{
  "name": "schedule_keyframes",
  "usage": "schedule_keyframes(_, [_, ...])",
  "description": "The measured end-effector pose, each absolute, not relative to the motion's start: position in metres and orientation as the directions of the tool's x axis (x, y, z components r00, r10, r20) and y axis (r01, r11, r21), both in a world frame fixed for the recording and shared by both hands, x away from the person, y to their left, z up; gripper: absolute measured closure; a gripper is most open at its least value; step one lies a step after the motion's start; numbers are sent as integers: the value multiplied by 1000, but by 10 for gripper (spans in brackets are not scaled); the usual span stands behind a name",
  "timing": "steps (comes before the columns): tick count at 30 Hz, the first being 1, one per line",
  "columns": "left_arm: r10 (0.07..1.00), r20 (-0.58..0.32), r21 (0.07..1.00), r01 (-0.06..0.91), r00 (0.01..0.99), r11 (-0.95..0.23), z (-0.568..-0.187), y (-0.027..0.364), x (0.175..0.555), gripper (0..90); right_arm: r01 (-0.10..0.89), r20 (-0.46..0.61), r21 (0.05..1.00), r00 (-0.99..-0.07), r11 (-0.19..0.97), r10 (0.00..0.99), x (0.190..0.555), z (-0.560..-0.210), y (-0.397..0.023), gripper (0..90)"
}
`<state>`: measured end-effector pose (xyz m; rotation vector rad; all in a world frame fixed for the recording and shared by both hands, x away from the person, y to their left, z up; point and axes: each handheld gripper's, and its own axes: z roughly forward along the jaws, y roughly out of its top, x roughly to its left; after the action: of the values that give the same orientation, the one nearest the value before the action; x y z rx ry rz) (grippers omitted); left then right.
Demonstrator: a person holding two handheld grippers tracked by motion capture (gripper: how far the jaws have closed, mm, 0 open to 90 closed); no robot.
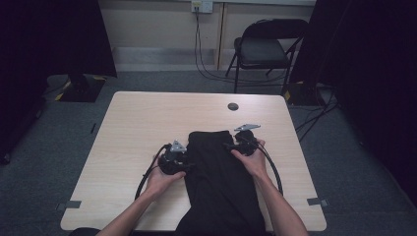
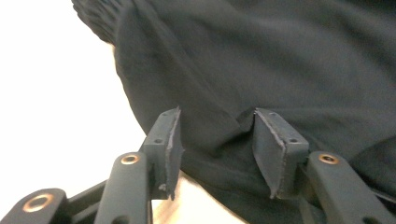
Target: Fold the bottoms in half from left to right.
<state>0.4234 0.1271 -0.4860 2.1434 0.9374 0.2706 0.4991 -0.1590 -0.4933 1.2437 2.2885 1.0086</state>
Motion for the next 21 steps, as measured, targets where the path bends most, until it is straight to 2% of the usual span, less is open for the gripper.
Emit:
schedule_keyframes(4, [712, -107, 748, 528, 694, -402, -482, 133, 424, 415, 574, 67, 747, -566, 335, 822, 495, -499, -161, 439])
schedule_keyframes(6, [712, -142, 746, 547, 688, -380, -479, 137, 428, 380, 575, 69, 750, -560, 328, 825, 492, -499, -160, 481])
schedule_keyframes(10, [735, -137, 759, 547, 664, -353, -473, 142, 438, 346, 573, 67, 744, -576, 344, 815, 488, -498, -161, 634])
schedule_keyframes(12, [735, -158, 725, 583, 659, -367, -474, 143, 447, 288, 569, 53, 738, -584, 362, 810, 486, -497, -161, 693])
schedule_keyframes(14, [760, -154, 748, 578, 631, -327, -475, 144, 452, 309, 572, 66, 740, -586, 354, 808, 484, -497, -162, 751])
schedule_keyframes(16, [761, -200, 758, 590, 618, -279, -479, 143, 457, 305, 566, 70, 745, -592, 353, 803, 480, -498, -163, 772])
schedule_keyframes(21, [733, -185, 736, 586, 655, -338, -486, 133, 460, 321, 560, 68, 739, -615, 374, 785, 470, -497, -162, 790])
